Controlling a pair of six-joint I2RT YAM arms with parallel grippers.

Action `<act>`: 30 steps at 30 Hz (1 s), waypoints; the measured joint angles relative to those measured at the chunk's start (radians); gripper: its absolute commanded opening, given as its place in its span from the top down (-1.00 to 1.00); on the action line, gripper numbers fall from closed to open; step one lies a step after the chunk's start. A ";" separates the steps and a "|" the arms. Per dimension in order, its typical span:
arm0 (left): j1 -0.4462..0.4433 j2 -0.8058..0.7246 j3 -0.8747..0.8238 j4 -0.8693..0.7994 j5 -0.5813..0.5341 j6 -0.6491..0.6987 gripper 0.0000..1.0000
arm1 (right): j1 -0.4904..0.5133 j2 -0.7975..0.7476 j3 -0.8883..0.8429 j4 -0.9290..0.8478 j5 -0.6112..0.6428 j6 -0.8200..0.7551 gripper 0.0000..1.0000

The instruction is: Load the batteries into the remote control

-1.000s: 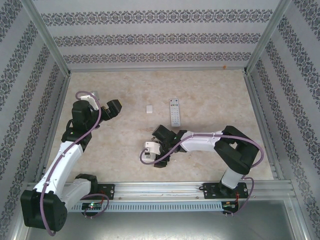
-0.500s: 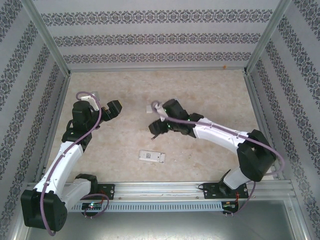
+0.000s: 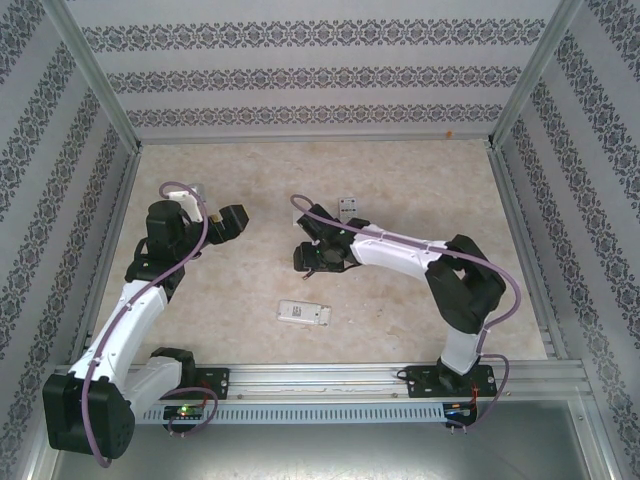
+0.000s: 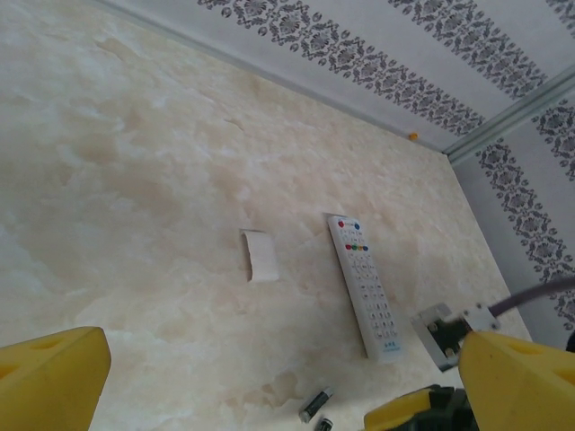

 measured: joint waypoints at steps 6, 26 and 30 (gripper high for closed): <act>0.000 0.020 0.002 -0.008 0.006 0.037 -1.00 | 0.003 0.026 0.024 -0.032 0.037 0.061 -0.01; 0.000 0.034 -0.001 0.000 0.014 0.031 -1.00 | 0.029 0.150 0.050 -0.068 0.058 0.224 0.75; 0.000 0.042 -0.035 0.050 0.036 -0.023 -1.00 | 0.029 0.138 0.041 -0.064 0.058 0.226 0.81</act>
